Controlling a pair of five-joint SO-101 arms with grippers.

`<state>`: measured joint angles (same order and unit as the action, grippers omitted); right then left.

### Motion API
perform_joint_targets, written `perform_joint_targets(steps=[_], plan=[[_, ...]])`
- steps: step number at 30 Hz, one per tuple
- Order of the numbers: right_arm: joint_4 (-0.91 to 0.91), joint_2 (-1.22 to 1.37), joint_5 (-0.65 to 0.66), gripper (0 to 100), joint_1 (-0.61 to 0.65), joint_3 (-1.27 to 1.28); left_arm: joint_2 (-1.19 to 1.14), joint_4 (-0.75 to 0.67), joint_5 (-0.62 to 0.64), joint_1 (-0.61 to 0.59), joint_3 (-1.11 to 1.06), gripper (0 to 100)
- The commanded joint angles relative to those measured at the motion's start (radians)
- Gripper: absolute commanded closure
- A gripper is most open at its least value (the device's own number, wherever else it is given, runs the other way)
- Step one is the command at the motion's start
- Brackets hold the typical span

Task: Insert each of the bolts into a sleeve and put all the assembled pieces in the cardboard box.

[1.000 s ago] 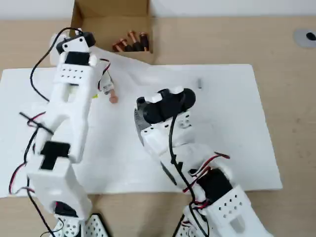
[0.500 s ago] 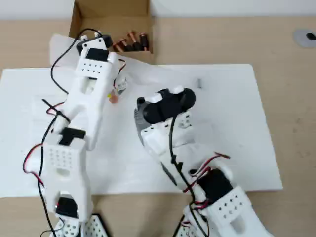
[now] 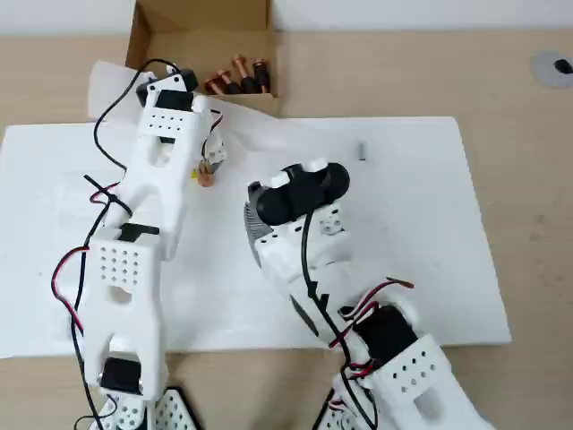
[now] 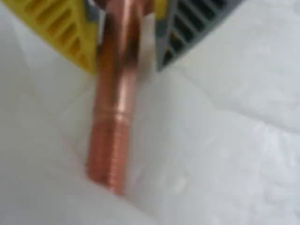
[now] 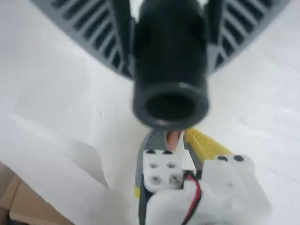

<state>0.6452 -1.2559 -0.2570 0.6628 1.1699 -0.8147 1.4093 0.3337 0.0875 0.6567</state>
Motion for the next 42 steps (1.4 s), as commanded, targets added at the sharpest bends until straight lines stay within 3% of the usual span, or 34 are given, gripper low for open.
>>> perform_joint_targets(steps=[1, 4, 9, 13, 25, 30, 34, 42], plan=[[-0.012, -0.012, 0.011, 98.9, -0.022, -0.004, -0.039, 0.026, -0.002, -0.020, 0.031, 94], [-0.012, -0.012, 0.011, 98.9, -0.024, -0.004, -0.044, 0.071, -0.087, -0.012, 0.041, 100], [-0.014, -0.012, 0.011, 98.9, -0.024, -0.005, 0.038, 0.354, -0.186, -0.009, 0.235, 100], [-0.014, -0.013, 0.011, 98.9, -0.024, -0.013, 0.232, 0.351, -0.334, -0.021, 0.189, 100], [-0.012, -0.012, 0.011, 98.9, -0.130, -0.054, 0.935, 0.348, -1.352, 0.129, -0.680, 99], [-0.008, -0.013, 0.011, 98.9, -0.153, -0.054, 1.181, 0.318, -1.838, 0.052, -1.056, 99], [-0.005, -0.013, 0.012, 98.9, -0.154, -0.050, 1.196, 0.221, -1.930, -0.011, -1.188, 99], [-0.005, -0.005, 0.012, 98.9, -0.154, -0.048, 1.196, -0.026, -1.933, 0.002, -1.333, 99]])
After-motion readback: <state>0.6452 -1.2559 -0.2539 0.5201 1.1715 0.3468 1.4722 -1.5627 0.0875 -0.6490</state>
